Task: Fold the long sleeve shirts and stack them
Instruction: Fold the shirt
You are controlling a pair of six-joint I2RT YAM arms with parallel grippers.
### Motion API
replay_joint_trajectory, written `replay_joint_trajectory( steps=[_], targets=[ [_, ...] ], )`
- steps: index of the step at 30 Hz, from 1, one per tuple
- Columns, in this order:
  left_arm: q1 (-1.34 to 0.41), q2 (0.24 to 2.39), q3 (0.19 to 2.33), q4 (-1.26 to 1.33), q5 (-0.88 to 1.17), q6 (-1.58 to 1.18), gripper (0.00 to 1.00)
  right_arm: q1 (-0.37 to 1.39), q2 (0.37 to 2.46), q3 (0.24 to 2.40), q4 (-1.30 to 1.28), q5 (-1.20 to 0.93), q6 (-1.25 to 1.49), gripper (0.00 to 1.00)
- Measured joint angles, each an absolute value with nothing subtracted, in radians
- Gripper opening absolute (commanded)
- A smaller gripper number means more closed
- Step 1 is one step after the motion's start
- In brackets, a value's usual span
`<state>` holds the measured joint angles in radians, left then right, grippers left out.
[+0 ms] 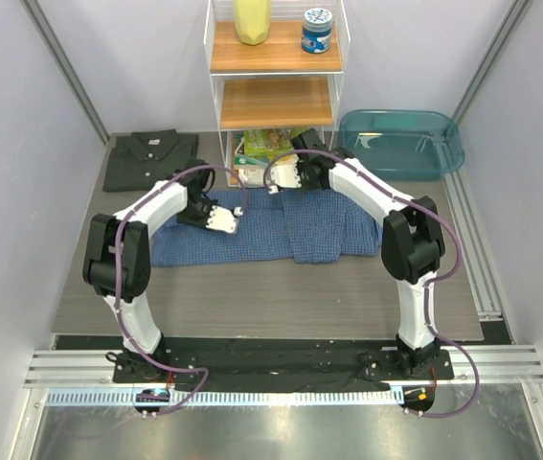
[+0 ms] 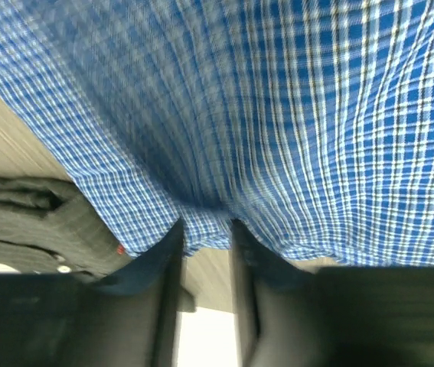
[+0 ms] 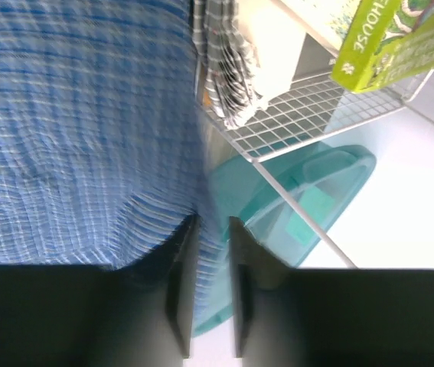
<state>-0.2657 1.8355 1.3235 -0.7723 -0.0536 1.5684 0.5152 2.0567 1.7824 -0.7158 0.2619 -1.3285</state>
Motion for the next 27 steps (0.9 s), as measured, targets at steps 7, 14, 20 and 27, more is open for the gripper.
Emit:
replay_joint_trajectory(
  steps=[7,14,20,27],
  targets=[
    [-0.127,1.836,1.504,-0.878,0.030,1.322,0.71,0.503,2.004,1.774,-0.723,0.268,-1.185,0.80],
    [0.156,1.716,1.485,-0.949,0.233,0.954,0.76,0.395,1.732,1.722,-0.847,0.124,-0.843,0.70],
    [0.203,1.627,1.260,-0.967,0.353,0.717,0.79,0.199,1.597,1.556,-0.940,-0.084,-0.609,0.59],
    [0.275,1.692,1.203,-0.965,0.434,0.570,0.79,0.054,1.747,1.402,-1.009,-0.264,-0.483,0.57]
  ],
)
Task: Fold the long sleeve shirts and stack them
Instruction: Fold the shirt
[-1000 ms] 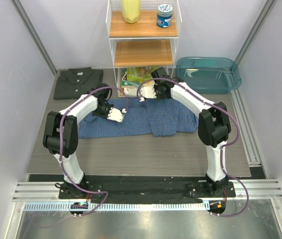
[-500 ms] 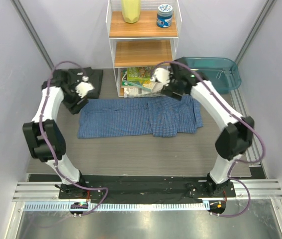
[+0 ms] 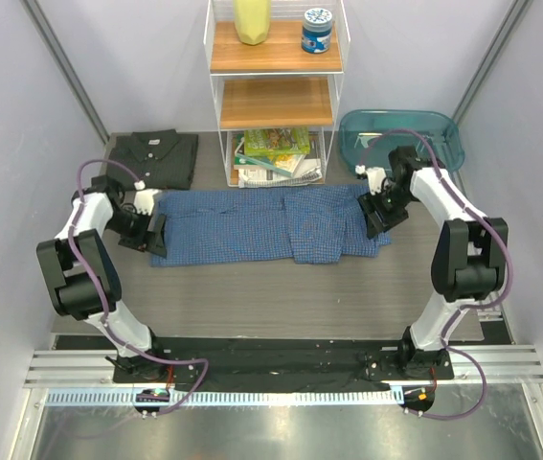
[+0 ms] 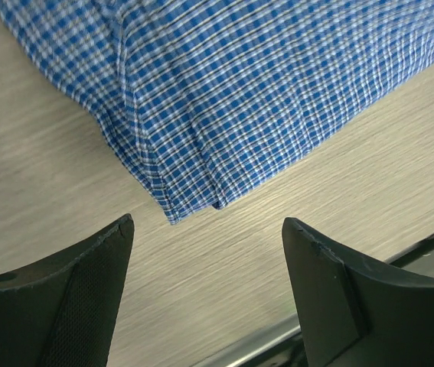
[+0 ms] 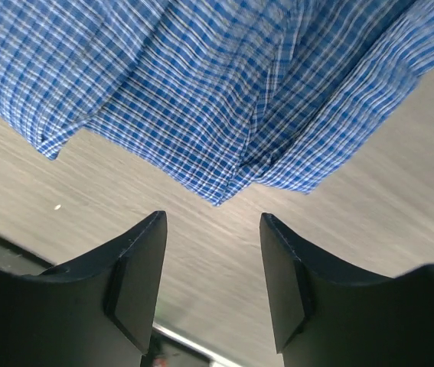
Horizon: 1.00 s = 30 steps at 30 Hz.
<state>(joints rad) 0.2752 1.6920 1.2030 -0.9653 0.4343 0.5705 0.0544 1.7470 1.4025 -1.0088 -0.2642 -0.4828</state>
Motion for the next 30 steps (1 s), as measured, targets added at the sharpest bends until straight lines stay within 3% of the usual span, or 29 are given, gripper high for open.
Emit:
replay_joint_trajectory(
  steps=[10,13,15,16,17,19,20,23,30],
  targets=[
    [0.295,1.759,1.177,-0.968,0.464,0.495,0.77,0.008,1.856,1.330,-1.000,-0.356,-0.411,0.56],
    [0.295,1.759,1.155,-0.962,0.463,0.486,0.69,0.011,1.864,1.309,-0.984,-0.363,-0.404,0.55],
    [0.295,1.760,1.146,-0.963,0.463,0.482,0.59,0.011,1.869,1.297,-0.972,-0.363,-0.399,0.48],
    [0.295,1.761,1.144,-0.962,0.464,0.480,0.52,0.011,1.873,1.293,-0.965,-0.363,-0.397,0.44],
    [0.295,1.765,1.144,-0.962,0.465,0.479,0.39,0.011,1.878,1.290,-0.959,-0.363,-0.393,0.33],
    [0.295,1.775,1.144,-0.962,0.467,0.479,0.28,0.011,1.895,1.288,-0.946,-0.362,-0.391,0.26],
    [0.295,1.779,1.144,-0.963,0.467,0.480,0.16,0.007,1.905,1.288,-0.939,-0.361,-0.389,0.17],
    [0.295,1.788,1.145,-0.971,0.467,0.490,0.00,-0.003,1.927,1.286,-0.931,-0.359,-0.392,0.01],
    [0.295,1.790,1.202,-1.050,0.428,0.542,0.00,-0.010,1.928,1.284,-0.949,-0.311,-0.414,0.01]
  ],
)
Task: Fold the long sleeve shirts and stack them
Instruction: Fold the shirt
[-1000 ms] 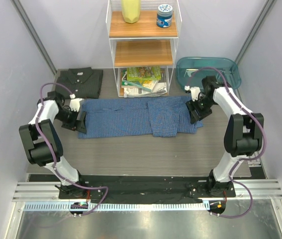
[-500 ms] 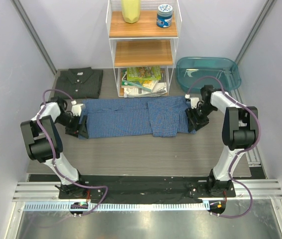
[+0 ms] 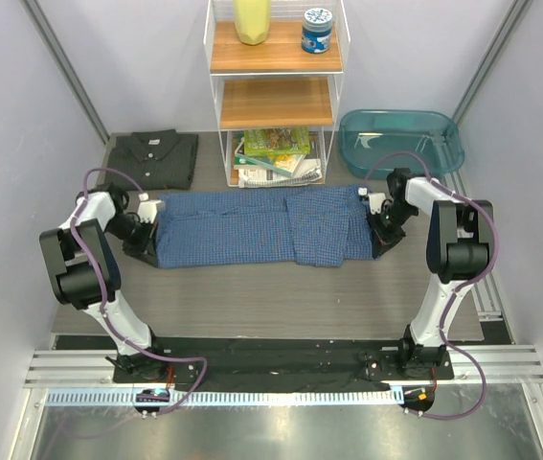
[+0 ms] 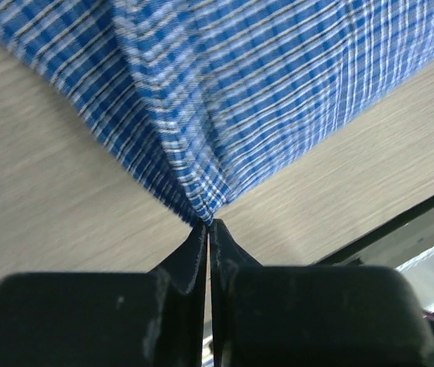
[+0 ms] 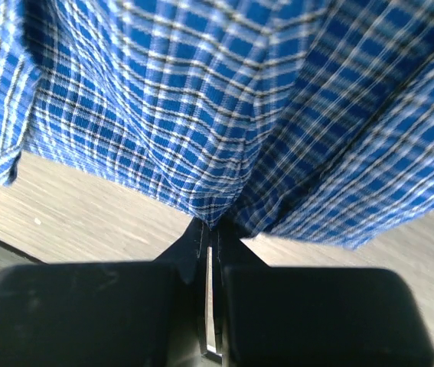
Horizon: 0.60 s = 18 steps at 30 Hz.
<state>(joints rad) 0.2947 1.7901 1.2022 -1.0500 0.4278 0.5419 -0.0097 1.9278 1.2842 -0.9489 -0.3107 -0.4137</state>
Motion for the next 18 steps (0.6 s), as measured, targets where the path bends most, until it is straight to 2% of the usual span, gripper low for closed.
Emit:
replay_joint_trajectory(
  steps=[10,11,12,13,15,16,17,18],
  targets=[
    [0.295,1.729,1.212,-1.165,0.336,0.657,0.01,0.000,1.830,1.285,-1.110,-0.234,-0.491,0.01],
    [0.295,1.728,1.212,-1.168,0.336,0.661,0.06,0.008,1.826,1.285,-1.115,-0.234,-0.490,0.01],
    [0.295,1.729,1.212,-1.169,0.337,0.664,0.16,0.014,1.826,1.285,-1.117,-0.233,-0.490,0.02],
    [0.295,1.729,1.212,-1.169,0.338,0.665,0.33,0.019,1.826,1.285,-1.119,-0.231,-0.488,0.06],
    [0.295,1.729,1.212,-1.175,0.352,0.675,0.45,0.023,1.828,1.285,-1.119,-0.220,-0.485,0.13],
    [0.295,1.729,1.212,-1.182,0.361,0.679,0.60,0.026,1.828,1.285,-1.119,-0.213,-0.482,0.21],
    [0.296,1.728,1.213,-1.188,0.370,0.686,0.63,0.027,1.828,1.285,-1.119,-0.208,-0.482,0.26],
    [0.298,1.726,1.213,-1.191,0.385,0.683,0.66,0.027,1.828,1.286,-1.122,-0.202,-0.479,0.40]
  ],
)
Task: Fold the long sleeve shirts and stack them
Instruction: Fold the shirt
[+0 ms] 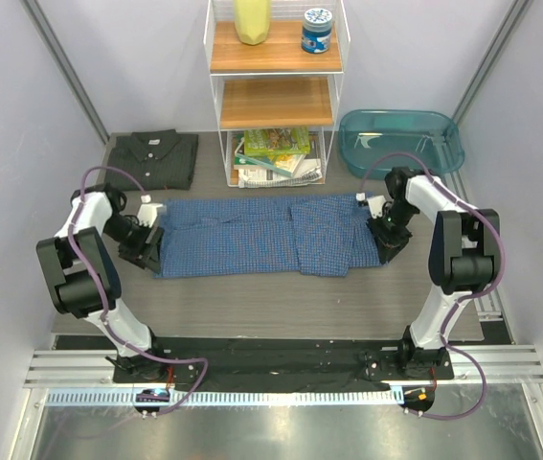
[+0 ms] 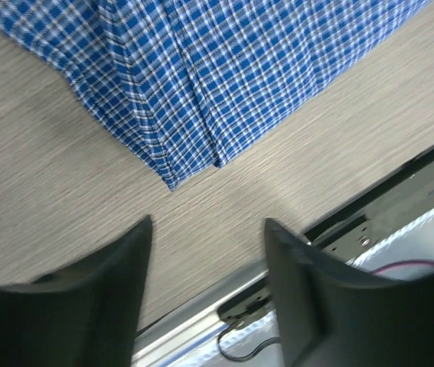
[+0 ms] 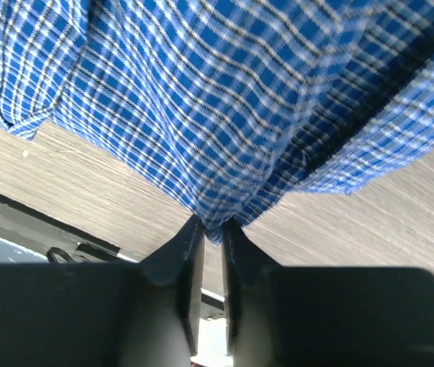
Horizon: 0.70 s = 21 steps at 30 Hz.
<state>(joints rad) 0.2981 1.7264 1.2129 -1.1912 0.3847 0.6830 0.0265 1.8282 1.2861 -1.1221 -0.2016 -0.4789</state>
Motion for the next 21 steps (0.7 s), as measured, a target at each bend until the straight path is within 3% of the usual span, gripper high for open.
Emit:
replay_joint_trajectory(
  steps=[2,3,9,15,21],
  targets=[
    [0.304,1.711,1.213,-1.187,0.408,0.685,0.68,0.024,1.828,1.295,-1.135,-0.195,-0.472,0.48],
    [0.310,1.695,1.214,-1.186,0.427,0.686,0.75,0.023,1.828,1.303,-1.145,-0.194,-0.472,0.52],
    [0.315,1.499,1.219,-1.172,0.566,0.730,0.77,0.015,1.713,1.330,-1.166,-0.277,-0.470,0.63],
    [0.246,1.311,1.177,-1.126,0.690,0.767,0.80,0.013,1.495,1.225,-1.105,-0.487,-0.365,0.61],
    [0.213,1.279,1.140,-1.085,0.738,0.752,0.80,0.030,1.576,1.051,-0.943,-0.625,-0.187,0.60]
  ],
)
